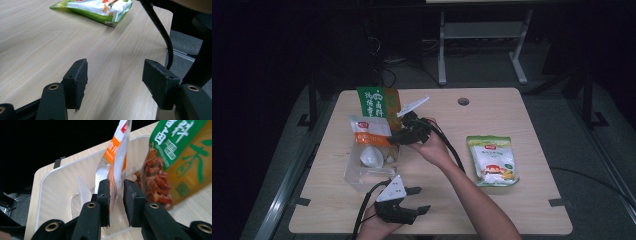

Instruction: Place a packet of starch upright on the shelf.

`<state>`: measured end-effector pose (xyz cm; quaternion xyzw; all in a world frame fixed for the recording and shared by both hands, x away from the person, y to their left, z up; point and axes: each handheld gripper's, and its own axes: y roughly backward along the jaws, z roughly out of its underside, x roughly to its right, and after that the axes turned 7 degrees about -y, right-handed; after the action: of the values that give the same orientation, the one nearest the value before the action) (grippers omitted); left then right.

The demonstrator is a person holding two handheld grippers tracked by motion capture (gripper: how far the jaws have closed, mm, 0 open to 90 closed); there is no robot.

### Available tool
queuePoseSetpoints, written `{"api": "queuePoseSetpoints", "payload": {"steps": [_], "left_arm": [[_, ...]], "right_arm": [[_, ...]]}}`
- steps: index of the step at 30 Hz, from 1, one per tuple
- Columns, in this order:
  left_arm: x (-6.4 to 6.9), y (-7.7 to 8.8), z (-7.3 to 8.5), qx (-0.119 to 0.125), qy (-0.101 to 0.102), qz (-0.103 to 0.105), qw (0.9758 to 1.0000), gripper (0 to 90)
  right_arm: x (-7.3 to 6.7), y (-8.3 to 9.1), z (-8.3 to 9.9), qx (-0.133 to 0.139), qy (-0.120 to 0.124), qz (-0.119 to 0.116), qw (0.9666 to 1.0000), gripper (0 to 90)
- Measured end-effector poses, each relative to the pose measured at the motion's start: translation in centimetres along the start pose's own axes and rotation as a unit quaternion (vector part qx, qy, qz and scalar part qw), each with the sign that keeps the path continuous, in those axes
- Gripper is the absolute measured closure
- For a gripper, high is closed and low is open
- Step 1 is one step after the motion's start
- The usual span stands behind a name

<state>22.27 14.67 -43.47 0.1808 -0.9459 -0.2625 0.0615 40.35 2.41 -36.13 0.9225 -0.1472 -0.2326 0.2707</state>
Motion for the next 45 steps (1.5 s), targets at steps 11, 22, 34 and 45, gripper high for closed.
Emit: {"api": "queuePoseSetpoints", "payload": {"steps": [11,22,34,45], "left_arm": [[-0.3,-0.1,-0.1,-0.001,0.002,-0.007,1.0,35.4],[-0.5,-0.2,-0.1,-0.01,0.004,-0.007,0.9999,35.5],[-0.6,-0.4,-0.2,-0.01,0.006,-0.008,0.9999,34.6],[-0.7,-0.9,-0.3,-0.011,0.01,-0.008,0.9999,33.9]], "right_arm": [[0.7,2.8,1.3,0.0,-0.01,-0.007,0.9999,66.8],[1.8,6.0,3.2,0.002,-0.024,-0.003,0.9997,60.4],[2.8,9.2,5.4,0.0,-0.047,0.023,0.9987,54.9],[3.9,12.1,7.7,-0.003,-0.064,0.051,0.9966,50.0]]}}
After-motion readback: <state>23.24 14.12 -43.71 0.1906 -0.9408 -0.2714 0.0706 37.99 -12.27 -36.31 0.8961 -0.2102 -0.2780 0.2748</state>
